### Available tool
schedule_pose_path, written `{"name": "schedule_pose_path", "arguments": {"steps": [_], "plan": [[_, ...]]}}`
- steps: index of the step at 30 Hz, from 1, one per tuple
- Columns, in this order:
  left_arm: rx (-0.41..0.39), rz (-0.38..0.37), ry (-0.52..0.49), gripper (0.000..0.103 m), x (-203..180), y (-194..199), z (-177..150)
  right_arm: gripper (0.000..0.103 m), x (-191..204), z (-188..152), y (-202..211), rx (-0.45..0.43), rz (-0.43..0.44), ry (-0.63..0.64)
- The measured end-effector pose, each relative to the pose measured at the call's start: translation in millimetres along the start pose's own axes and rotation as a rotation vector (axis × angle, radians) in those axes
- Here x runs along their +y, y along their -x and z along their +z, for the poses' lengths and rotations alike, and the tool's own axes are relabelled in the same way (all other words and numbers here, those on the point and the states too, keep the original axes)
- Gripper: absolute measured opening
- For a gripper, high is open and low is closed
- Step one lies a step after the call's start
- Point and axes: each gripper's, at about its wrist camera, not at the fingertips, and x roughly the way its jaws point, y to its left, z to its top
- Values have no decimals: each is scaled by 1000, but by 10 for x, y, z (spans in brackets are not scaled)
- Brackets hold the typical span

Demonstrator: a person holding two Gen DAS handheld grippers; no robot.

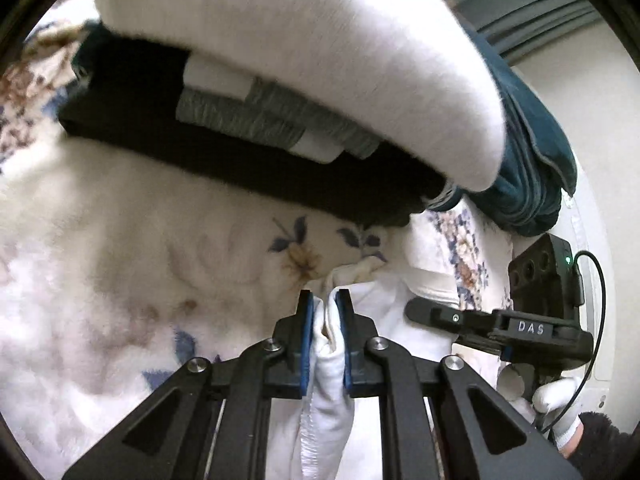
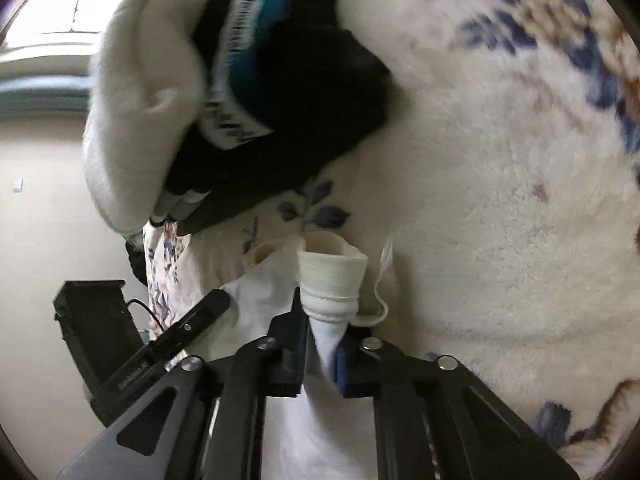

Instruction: Fold small clothes

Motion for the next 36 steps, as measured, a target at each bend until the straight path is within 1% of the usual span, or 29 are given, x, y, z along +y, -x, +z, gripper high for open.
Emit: {"name": "schedule_pose_path", "arguments": {"steps": [2, 5, 9, 12, 15, 17, 18, 21, 22, 24, 25, 26, 27, 28, 29, 30, 31, 32, 33, 34, 36], "plan": [[-20, -7, -8, 9, -37, 124, -2, 8, 126, -70, 51, -17, 10, 19], [-51, -22, -24, 9, -142, 331, -25, 8, 283, -208, 242, -47, 42, 41], [-94, -54, -52, 9, -338, 688, -149, 8, 494, -500, 590, -91, 72, 87], [-112, -88, -75, 9, -489, 962, -322, 7, 594, -776, 862, -110, 88, 117], [-116, -115, -97, 9, -613, 1231, -599, 7, 629, -1151, 1148, -119, 108, 142], [-100, -123, -108, 9, -687, 1348, -859, 7, 551, -1393, 1397, -116, 110, 152], [-91, -125, -106, 9, -734, 1317, -943, 7, 542, -1555, 1448, -110, 116, 153], [-40, -128, -85, 9, -696, 1410, -1351, 7, 441, -1984, 1545, -76, 113, 136], [-17, -115, -80, 9, -665, 1436, -1509, 7, 410, -2115, 1542, -61, 110, 133], [38, -101, -71, 9, -574, 1449, -1757, 8, 316, -2399, 1487, -12, 98, 121], [74, -79, -63, 10, -500, 1442, -1902, 8, 265, -2517, 1444, 25, 100, 114], [107, -68, -53, 13, -433, 1438, -2015, 8, 205, -2639, 1386, 72, 91, 105], [145, -55, -45, 14, -357, 1421, -2137, 10, 148, -2766, 1320, 117, 50, 110], [187, -19, -34, 18, -270, 1410, -2262, 18, 106, -2863, 1269, 157, 11, 126], [216, -9, -19, 23, -204, 1416, -2347, 24, 50, -2965, 1221, 204, -28, 135], [241, -13, 8, 24, -119, 1444, -2436, 34, -16, -3055, 1203, 237, -67, 129], [251, -2, 39, 25, -25, 1508, -2511, 40, -89, -3132, 1202, 260, -83, 117], [253, 1, 62, 29, 41, 1572, -2563, 40, -150, -3188, 1228, 268, -80, 101], [249, 1, 102, 30, 124, 1640, -2584, 40, -230, -3231, 1287, 261, -75, 68], [239, 1, 147, 30, 193, 1690, -2570, 44, -287, -3240, 1328, 251, -70, 38], [211, -12, 198, 36, 248, 1723, -2497, 48, -387, -3201, 1382, 212, -54, -22]]}}
